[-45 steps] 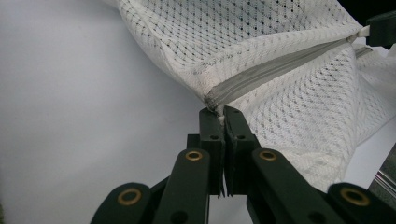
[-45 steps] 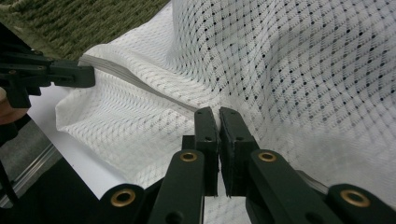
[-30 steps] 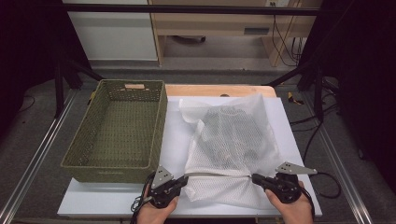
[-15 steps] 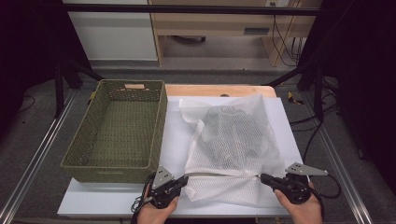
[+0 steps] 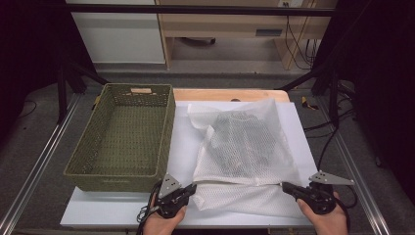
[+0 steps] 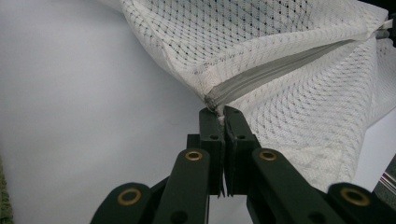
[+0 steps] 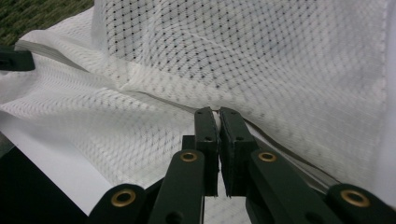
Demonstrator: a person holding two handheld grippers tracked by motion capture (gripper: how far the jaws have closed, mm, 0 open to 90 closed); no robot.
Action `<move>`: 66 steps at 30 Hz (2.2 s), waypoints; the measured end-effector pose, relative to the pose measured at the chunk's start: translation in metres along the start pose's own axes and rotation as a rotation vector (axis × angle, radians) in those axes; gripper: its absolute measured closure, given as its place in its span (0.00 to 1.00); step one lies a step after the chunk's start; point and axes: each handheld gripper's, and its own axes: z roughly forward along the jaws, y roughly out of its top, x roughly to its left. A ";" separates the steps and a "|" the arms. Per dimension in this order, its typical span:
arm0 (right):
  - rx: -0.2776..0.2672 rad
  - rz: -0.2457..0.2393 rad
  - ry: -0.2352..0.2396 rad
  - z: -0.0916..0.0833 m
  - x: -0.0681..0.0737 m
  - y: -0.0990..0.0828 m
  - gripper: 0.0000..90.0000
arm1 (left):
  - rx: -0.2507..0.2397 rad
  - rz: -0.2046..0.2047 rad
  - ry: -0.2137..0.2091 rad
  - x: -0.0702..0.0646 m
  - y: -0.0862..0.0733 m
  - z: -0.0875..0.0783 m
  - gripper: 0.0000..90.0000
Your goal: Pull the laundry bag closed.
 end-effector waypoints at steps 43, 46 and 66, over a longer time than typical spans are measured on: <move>0.023 0.074 -0.074 -0.038 -0.041 -0.018 0.96 | 0.010 -0.001 0.025 -0.002 -0.004 0.003 0.98; 0.023 0.077 -0.079 -0.038 -0.043 -0.019 0.96 | 0.009 -0.002 0.028 -0.003 -0.005 0.003 0.98; 0.052 0.066 -0.127 -0.035 -0.054 -0.023 0.97 | 0.037 0.002 0.039 0.000 -0.007 0.008 0.98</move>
